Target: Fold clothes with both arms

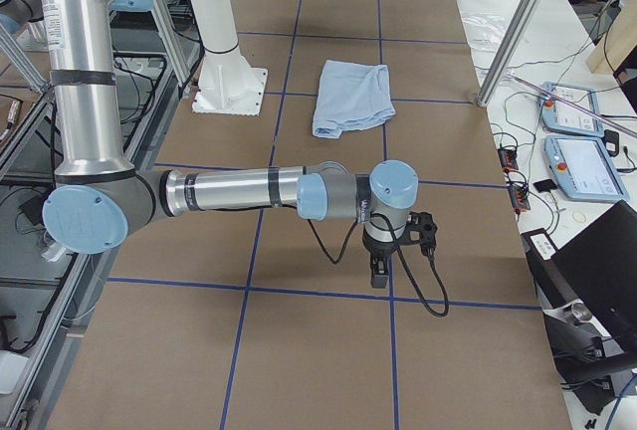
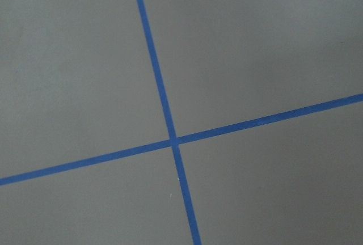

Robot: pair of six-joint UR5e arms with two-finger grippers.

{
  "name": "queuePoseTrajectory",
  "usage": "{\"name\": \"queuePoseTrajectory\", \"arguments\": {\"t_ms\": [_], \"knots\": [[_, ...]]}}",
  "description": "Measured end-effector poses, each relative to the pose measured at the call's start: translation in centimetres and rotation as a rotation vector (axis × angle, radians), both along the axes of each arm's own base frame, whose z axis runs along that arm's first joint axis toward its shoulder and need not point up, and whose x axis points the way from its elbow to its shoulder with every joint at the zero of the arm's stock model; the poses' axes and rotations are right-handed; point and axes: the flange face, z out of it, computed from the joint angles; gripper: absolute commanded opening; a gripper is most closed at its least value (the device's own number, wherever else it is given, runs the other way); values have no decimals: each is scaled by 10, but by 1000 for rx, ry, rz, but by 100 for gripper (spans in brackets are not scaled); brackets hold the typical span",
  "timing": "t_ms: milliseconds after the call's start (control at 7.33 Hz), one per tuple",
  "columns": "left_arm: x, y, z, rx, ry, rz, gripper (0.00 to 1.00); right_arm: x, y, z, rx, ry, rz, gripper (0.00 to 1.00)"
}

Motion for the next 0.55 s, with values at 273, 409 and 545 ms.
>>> {"name": "queuePoseTrajectory", "arguments": {"t_ms": [273, 409, 545], "knots": [[-8, 2, 2, -12, -18, 58, 100, -3, 10, 6, -41, -59, 11, 100], [-18, 4, 5, -7, -23, 68, 100, -4, 13, 8, -50, -76, 12, 100], [-28, 6, 10, -6, -24, 63, 100, -5, 16, 9, -56, -93, 13, 100]]}}
